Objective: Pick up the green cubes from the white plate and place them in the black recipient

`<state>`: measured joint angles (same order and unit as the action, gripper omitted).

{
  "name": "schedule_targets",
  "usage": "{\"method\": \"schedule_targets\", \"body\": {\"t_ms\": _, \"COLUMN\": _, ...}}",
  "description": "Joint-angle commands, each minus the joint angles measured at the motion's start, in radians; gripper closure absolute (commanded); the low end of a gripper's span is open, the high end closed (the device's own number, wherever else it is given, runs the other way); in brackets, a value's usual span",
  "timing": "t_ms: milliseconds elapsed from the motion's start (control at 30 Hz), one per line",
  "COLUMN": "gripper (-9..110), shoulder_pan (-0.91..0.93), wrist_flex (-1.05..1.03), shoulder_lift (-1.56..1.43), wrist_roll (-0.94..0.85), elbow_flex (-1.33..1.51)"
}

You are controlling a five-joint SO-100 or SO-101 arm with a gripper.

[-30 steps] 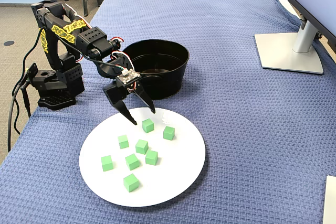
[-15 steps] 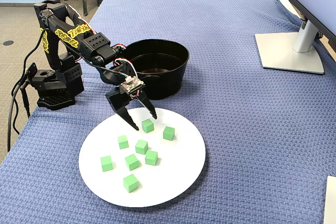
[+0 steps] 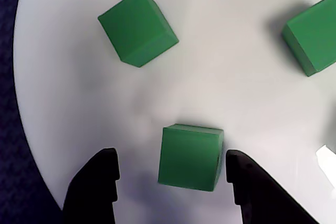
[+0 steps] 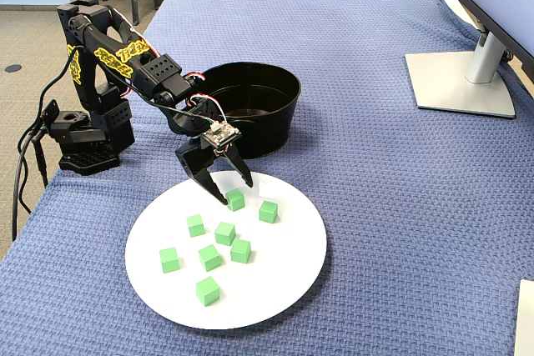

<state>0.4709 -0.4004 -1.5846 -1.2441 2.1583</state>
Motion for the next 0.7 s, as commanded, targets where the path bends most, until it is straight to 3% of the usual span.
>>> {"method": "schedule_targets", "body": {"t_ms": 0, "gripper": 83, "shoulder_pan": -0.014, "wrist_flex": 0.028, "shoulder_lift": -0.011, "wrist_roll": -0.005, "elbow_flex": 0.000}}
{"method": "schedule_targets", "body": {"t_ms": 467, "gripper": 87, "shoulder_pan": 0.005, "wrist_flex": 0.080, "shoulder_lift": 0.043, "wrist_roll": 0.002, "elbow_flex": -0.009}}
{"method": "schedule_targets", "body": {"t_ms": 667, "gripper": 101, "shoulder_pan": 0.005, "wrist_flex": 0.098, "shoulder_lift": 0.037, "wrist_roll": 0.035, "elbow_flex": -0.009}}
